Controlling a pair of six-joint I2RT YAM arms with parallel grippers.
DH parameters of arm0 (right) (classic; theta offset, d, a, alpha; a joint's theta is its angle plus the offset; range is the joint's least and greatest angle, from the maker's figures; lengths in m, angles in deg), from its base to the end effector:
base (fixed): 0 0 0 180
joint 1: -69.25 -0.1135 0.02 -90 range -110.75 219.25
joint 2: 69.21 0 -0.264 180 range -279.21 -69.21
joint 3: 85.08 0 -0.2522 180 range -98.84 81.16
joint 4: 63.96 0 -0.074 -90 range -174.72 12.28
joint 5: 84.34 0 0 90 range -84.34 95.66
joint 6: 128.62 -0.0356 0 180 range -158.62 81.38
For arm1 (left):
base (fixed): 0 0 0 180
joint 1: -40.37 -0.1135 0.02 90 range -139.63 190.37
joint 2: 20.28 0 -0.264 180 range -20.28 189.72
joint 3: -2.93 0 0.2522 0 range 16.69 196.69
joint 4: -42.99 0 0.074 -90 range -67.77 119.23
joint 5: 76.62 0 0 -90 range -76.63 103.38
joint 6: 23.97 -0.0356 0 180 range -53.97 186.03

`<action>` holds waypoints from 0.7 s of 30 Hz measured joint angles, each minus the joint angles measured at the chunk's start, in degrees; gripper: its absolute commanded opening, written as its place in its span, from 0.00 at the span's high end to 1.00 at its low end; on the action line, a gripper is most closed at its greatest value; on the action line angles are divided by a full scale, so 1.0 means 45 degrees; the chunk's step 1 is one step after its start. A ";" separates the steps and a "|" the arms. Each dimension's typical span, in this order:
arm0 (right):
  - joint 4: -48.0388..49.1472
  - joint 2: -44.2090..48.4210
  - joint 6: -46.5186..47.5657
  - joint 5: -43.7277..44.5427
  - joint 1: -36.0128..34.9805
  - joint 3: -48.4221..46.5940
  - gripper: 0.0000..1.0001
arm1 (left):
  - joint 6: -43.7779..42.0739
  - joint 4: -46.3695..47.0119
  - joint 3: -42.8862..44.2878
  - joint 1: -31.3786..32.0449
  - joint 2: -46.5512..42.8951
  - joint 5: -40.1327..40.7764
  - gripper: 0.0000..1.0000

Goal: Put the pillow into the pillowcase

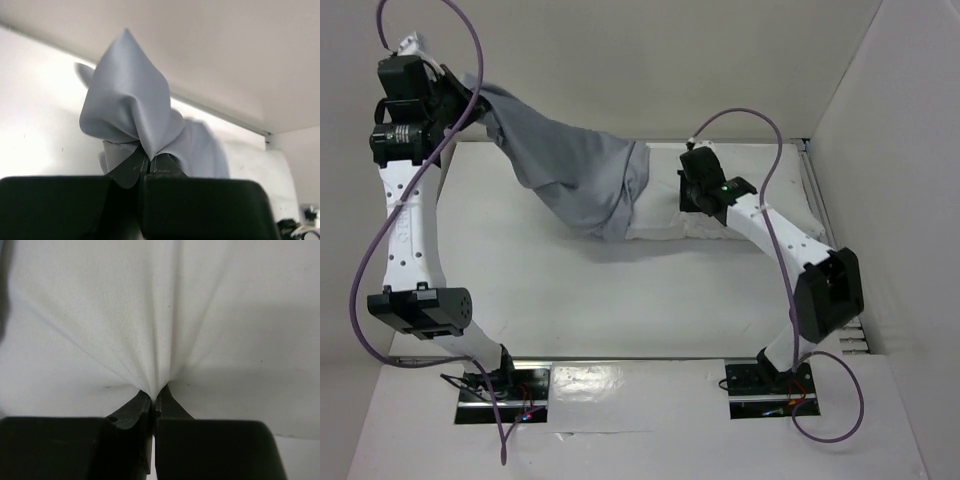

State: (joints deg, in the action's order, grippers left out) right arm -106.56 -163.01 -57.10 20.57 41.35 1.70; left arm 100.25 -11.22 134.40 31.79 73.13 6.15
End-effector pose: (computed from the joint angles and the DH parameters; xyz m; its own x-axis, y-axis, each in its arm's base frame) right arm 0.3302 0.1644 0.3002 -0.6643 -0.0052 -0.7474 -0.0799 0.9947 0.0641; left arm 0.3362 0.0462 0.5021 -0.2114 -0.5961 -0.7746 -0.1782 0.8027 -0.5691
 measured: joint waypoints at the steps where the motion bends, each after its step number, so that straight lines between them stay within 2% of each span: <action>1: -0.0189 0.0495 -0.0034 0.0053 -0.0160 0.0316 1.00 | -0.0049 0.0005 0.0471 -0.0005 0.0053 -0.0112 1.00; 3: -0.0568 0.1117 -0.0180 0.0058 -0.0583 0.0695 1.00 | -0.0160 0.0015 0.1277 -0.0044 0.0563 -0.0253 1.00; 4: -0.0661 0.1316 -0.0282 0.0044 -0.0835 0.0855 1.00 | -0.0175 0.0049 0.1530 -0.0102 0.0923 -0.0291 0.93; 6: -0.0777 0.1457 -0.0495 -0.0073 -0.1219 0.1088 1.00 | -0.0199 0.0204 0.1817 -0.0228 0.1787 -0.0374 0.56; 7: -0.0797 0.1457 -0.0612 -0.0136 -0.1375 0.1166 1.00 | -0.0219 0.0233 0.1904 -0.0311 0.2390 -0.0427 0.28; 8: -0.0792 0.1443 -0.0719 -0.0170 -0.1481 0.1253 1.00 | -0.0238 0.0185 0.1923 -0.0389 0.3128 -0.0466 0.22; 9: -0.0797 0.1433 -0.0835 -0.0175 -0.1583 0.1321 1.00 | -0.0209 -0.0005 0.1914 -0.0457 0.3876 -0.0515 0.21; 12: -0.0811 0.1433 -0.1107 -0.0146 -0.1734 0.1404 1.00 | -0.0223 -0.0971 0.1307 -0.0675 0.5464 -0.0418 0.20; 14: -0.0811 0.1433 -0.1219 -0.0117 -0.1768 0.1423 1.00 | -0.0257 -0.1554 0.0340 -0.0719 0.5547 0.0083 0.21; 17: -0.0806 0.1428 -0.1331 -0.0117 -0.1802 0.1423 1.00 | -0.0515 -0.2249 -0.0520 -0.0612 0.4459 0.0962 0.35; 18: -0.0806 0.1428 -0.1345 -0.0112 -0.1807 0.1423 1.00 | -0.0627 -0.2263 -0.0622 -0.0437 0.3779 0.1239 0.41; 19: -0.0806 0.1423 -0.1365 -0.0112 -0.1807 0.1423 1.00 | -0.0699 -0.2166 -0.0709 -0.0165 0.3031 0.1355 0.63; 21: -0.0801 0.1404 -0.1370 -0.0107 -0.1807 0.1423 1.00 | -0.0850 -0.1792 -0.1001 0.0831 0.1239 0.1384 0.86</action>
State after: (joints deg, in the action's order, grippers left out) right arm -110.17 -156.69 -63.26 20.09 33.22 8.11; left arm 96.42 -19.28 129.90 35.53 78.70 12.38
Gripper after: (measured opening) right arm 0.020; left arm 0.346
